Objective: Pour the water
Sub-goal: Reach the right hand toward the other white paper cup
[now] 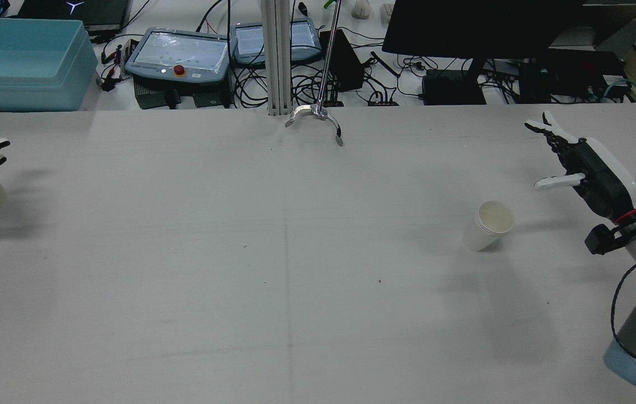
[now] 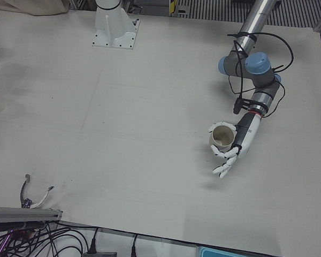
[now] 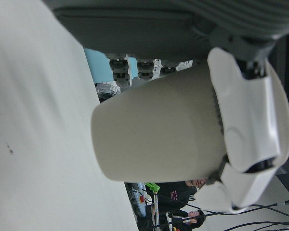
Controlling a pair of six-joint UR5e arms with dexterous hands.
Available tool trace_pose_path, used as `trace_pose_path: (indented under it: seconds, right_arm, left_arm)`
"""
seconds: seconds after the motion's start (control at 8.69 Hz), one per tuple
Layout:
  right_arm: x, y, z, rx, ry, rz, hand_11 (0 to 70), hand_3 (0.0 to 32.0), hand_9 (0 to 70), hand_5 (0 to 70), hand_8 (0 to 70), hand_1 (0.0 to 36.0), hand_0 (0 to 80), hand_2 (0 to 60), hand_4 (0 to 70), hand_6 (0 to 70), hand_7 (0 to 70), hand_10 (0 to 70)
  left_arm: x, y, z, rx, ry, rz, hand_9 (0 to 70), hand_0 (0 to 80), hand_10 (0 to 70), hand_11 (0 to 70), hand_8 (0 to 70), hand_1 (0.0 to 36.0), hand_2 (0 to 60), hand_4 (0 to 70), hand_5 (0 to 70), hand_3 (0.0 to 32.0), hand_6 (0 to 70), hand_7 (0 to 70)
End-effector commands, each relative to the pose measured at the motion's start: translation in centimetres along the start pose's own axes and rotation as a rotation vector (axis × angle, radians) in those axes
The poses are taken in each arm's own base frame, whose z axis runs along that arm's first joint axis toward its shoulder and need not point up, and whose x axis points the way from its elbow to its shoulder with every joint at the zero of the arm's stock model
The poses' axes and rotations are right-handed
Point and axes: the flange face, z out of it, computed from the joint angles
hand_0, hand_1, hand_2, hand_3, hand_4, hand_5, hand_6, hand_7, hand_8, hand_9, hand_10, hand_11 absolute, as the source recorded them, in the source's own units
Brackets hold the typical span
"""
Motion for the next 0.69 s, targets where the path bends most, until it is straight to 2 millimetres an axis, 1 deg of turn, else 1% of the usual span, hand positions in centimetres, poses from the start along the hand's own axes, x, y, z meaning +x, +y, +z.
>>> trace_pose_path:
  seconds: [0.0,0.12,0.23,0.35,0.46,0.58]
  right_arm:
    - [7.1,1.4,-2.4,0.067,-0.068,0.306,0.0,0.0,0.0,9.2,0.0,9.4,48.7,0.0,5.5,0.0,0.0,0.0]
    - [9.5,2.5,-3.6,0.076,-0.071,0.324,0.0,0.0,0.0,10.0,0.0,10.0,48.8,0.0,6.3,0.0,0.0,0.0]
    - [11.1,3.1,-4.6,0.079,-0.056,0.314,0.0,0.0,0.0,9.9,0.0,10.7,49.2,0.0,6.2,0.0,0.0,0.0]
    - [11.6,3.5,-4.9,0.082,-0.062,0.295,0.0,0.0,0.0,9.2,0.0,12.2,50.4,0.0,5.4,0.0,0.0,0.0]
    - [11.5,3.1,-5.3,0.089,-0.064,0.276,0.0,0.0,0.0,8.4,0.0,13.1,51.2,0.0,4.2,0.0,0.0,0.0]
    - [11.2,2.2,-5.9,0.101,-0.059,0.249,0.0,0.0,0.0,7.8,0.0,13.4,51.7,0.0,3.2,0.0,0.0,0.0]
  left_arm:
    - [-0.1,0.0,0.0,0.0,-0.001,-0.003,8.6,55.1,7.0,12.3,6.1,36.0,60.0,70.0,70.0,0.0,10.9,18.2]
    - [-0.1,-0.1,-0.1,0.003,-0.001,-0.002,8.8,55.0,7.1,12.4,6.3,36.0,60.0,70.0,70.0,0.0,11.2,18.5]
    - [-0.1,-0.1,0.0,0.002,-0.003,-0.002,8.7,54.7,7.1,12.4,6.2,36.0,60.0,70.0,70.0,0.0,11.1,18.3]
    - [-0.1,-0.2,-0.2,0.006,-0.002,-0.001,8.9,54.4,7.0,12.3,6.3,36.0,60.0,70.0,70.0,0.0,11.1,18.3]
    - [-0.1,-0.2,-0.2,0.006,-0.002,-0.001,8.8,54.0,7.0,12.2,6.3,36.0,60.0,70.0,70.0,0.0,11.1,18.3]
    - [-0.1,-0.3,-0.2,0.006,-0.002,-0.001,8.8,53.7,7.0,12.2,6.2,36.0,60.0,70.0,70.0,0.0,11.0,18.2]
